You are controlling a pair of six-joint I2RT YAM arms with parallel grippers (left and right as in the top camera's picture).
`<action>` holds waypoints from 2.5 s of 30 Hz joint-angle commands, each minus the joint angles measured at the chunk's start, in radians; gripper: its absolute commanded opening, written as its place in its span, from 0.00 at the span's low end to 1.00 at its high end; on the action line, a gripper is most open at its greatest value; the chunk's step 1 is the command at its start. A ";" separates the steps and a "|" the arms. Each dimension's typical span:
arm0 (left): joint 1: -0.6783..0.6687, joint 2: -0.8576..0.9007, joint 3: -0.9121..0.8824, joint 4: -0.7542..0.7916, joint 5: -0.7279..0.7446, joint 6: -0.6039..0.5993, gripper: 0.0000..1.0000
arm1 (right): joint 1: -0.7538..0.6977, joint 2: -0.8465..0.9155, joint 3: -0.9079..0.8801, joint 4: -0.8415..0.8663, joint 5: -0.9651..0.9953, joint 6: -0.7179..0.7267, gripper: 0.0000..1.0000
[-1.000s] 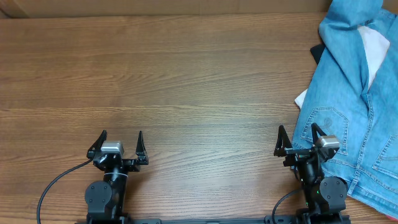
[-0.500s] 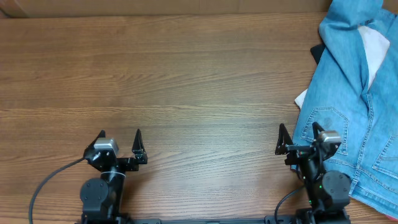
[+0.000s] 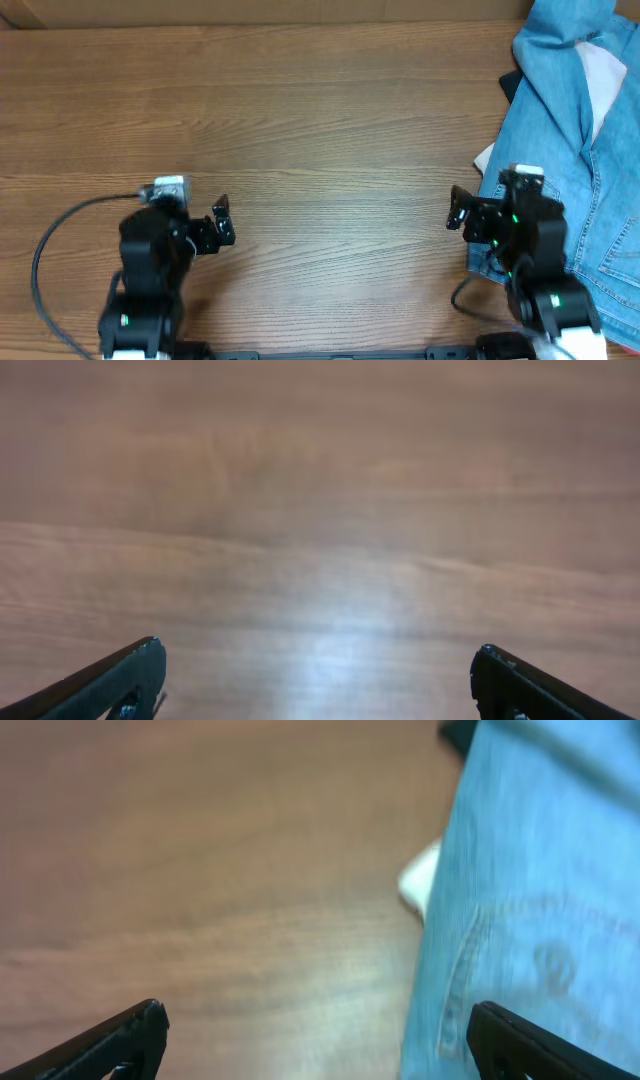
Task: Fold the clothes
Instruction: 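Move the right gripper onto the light-blue jeans at the right edge, then grasp the jeans with the right gripper and drag them toward the center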
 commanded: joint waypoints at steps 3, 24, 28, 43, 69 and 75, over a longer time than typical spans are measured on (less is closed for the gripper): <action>-0.006 0.140 0.109 -0.052 0.097 -0.018 1.00 | -0.003 0.145 0.039 -0.022 -0.054 0.024 1.00; -0.006 0.211 0.116 -0.050 0.129 -0.018 1.00 | -0.082 0.633 0.033 -0.198 0.089 0.365 0.81; -0.006 0.211 0.116 -0.049 0.129 -0.018 1.00 | -0.082 0.701 0.033 -0.179 0.089 0.365 0.57; -0.006 0.211 0.116 -0.021 0.129 -0.018 1.00 | -0.082 0.578 0.209 -0.311 0.128 0.352 0.08; -0.006 0.211 0.116 0.006 0.129 -0.018 1.00 | 0.552 0.585 0.730 -0.284 -0.183 -0.124 0.04; -0.006 0.211 0.116 0.007 0.130 -0.018 1.00 | 0.633 0.695 0.730 -0.066 -0.192 -0.082 0.04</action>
